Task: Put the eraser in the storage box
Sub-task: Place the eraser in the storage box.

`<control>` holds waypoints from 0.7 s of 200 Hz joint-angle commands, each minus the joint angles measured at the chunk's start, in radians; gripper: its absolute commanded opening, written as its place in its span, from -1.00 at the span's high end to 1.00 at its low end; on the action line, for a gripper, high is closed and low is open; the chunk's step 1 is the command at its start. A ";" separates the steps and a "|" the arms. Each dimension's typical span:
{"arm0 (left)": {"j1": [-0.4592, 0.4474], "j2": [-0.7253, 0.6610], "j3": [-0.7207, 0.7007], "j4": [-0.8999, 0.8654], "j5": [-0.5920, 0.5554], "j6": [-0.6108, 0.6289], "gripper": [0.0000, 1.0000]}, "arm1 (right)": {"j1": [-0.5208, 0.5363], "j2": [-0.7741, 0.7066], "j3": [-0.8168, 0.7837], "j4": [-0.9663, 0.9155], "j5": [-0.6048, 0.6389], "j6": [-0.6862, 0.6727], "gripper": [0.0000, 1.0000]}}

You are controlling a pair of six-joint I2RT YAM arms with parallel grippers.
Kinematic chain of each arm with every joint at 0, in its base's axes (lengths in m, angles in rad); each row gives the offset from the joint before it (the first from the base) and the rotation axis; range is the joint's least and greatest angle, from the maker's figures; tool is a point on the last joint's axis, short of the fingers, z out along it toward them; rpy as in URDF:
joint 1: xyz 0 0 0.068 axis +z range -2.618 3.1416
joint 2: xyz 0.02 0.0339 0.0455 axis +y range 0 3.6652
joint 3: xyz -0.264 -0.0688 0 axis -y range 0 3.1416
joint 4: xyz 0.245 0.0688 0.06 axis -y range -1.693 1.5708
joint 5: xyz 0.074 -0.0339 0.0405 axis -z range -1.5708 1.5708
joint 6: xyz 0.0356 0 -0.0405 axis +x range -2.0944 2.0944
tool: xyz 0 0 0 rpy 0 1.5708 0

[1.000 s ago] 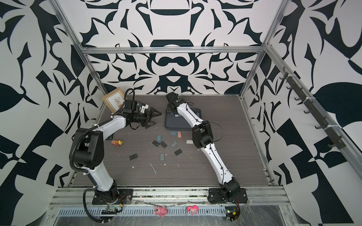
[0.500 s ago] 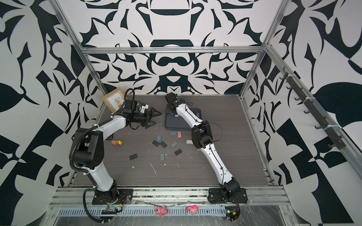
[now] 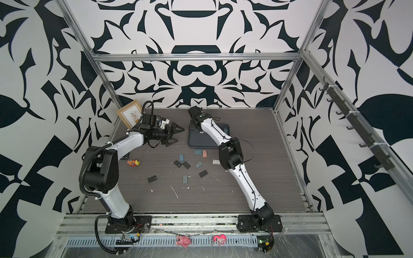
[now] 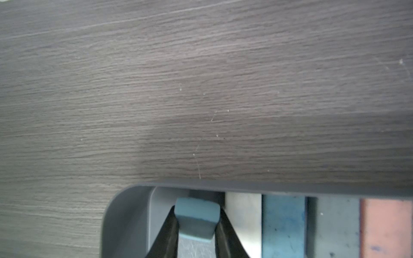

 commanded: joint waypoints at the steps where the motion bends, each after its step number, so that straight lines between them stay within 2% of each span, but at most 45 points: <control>1: 0.006 -0.010 0.008 0.010 0.014 -0.008 -0.98 | 0.005 -0.062 -0.019 -0.088 0.019 -0.001 0.45; 99: 0.005 -0.008 0.008 0.010 0.014 -0.007 -0.98 | 0.006 -0.092 -0.050 -0.117 0.000 0.006 0.45; 140: 0.006 -0.011 0.007 0.010 0.013 -0.007 -0.98 | 0.007 -0.062 -0.026 -0.123 -0.012 0.001 0.45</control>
